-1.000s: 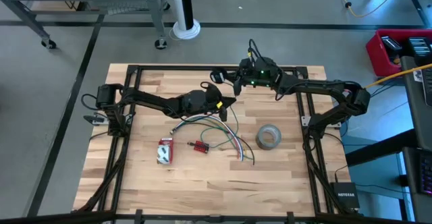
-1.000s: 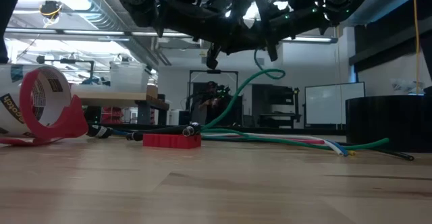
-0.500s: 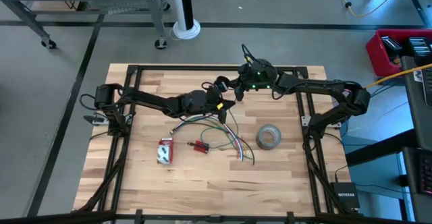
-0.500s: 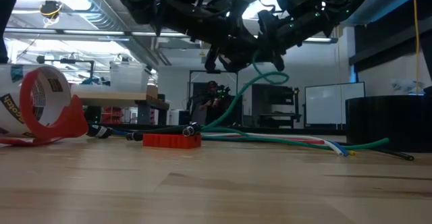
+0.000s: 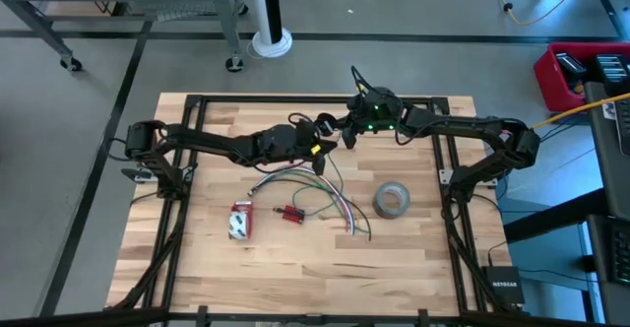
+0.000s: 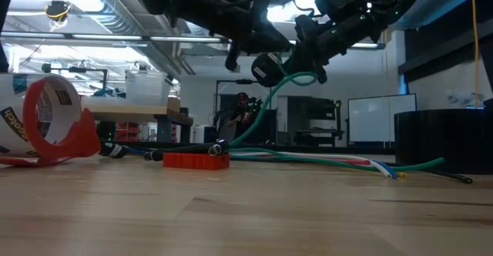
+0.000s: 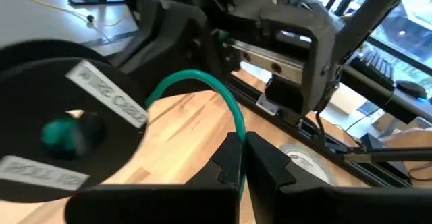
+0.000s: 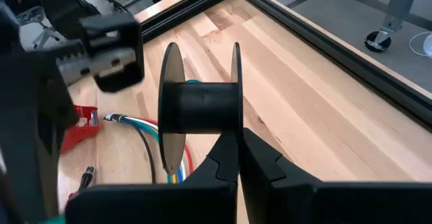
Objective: Coil cords
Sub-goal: Coil the green wire onto the black spool
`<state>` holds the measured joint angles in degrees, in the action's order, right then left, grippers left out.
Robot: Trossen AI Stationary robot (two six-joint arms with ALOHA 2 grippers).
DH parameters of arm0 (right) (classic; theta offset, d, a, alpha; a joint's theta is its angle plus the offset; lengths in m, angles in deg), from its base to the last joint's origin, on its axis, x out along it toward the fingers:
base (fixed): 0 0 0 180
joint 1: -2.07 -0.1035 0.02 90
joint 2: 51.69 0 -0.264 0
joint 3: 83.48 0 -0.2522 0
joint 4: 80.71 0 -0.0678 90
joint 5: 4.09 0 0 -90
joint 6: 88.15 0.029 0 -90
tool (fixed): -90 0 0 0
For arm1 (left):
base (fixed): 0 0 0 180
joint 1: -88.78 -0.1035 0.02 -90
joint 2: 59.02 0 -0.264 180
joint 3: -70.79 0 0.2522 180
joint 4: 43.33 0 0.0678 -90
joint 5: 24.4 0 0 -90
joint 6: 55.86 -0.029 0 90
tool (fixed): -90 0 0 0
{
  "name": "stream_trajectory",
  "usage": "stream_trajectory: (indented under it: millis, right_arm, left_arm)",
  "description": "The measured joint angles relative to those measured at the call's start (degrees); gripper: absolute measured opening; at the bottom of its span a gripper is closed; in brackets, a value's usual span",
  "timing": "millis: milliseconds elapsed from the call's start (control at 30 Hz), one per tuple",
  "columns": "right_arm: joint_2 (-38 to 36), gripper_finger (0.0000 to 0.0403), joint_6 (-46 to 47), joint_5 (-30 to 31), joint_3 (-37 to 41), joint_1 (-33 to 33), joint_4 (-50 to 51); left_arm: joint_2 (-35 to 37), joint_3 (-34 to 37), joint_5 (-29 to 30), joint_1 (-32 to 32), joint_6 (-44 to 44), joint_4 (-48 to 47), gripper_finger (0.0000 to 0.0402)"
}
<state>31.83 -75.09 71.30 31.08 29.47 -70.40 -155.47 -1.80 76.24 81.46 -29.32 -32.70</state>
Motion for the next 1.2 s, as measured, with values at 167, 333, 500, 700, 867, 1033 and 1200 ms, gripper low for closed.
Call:
stream_trajectory:
  millis: [167, 333, 500, 700, 867, 1033, 1200]
  right_arm:
    - [0.00, 0.0001, -0.05, -0.74, 0.00, 0.00, 0.75]
    - [0.00, 0.0001, -0.25, -2.45, -0.02, 0.00, 0.73]
    - [0.00, 0.0001, -0.28, -3.00, -0.02, 0.00, 0.62]
    - [-0.02, 0.0001, -0.44, -3.04, -0.02, 0.00, 0.46]
    - [-0.02, 0.0001, -0.64, -3.04, -0.02, 0.00, 0.45]
    - [-0.02, 0.0001, -0.64, -3.06, -0.02, 0.00, 0.10]
    - [-0.02, 0.0001, -0.58, -3.09, -0.02, -0.02, -1.80]
  left_arm:
    - [2.11, 0.00, 0.22, -1.16, -0.14, -3.78, 0.0000]
    - [3.69, 0.00, 1.91, -2.25, -1.94, -6.49, 0.0000]
    - [5.86, 0.00, 2.72, -3.38, -2.48, -11.46, 0.0000]
    - [9.87, 0.00, 8.08, -3.51, -3.09, -19.37, 0.0000]
    - [13.20, 0.00, 13.53, -3.51, -4.28, -23.95, 0.0000]
    - [14.83, 0.00, 15.11, -3.51, -3.95, -27.58, 0.0000]
    - [14.47, 0.00, 15.37, -3.44, -1.21, -32.45, 0.0000]
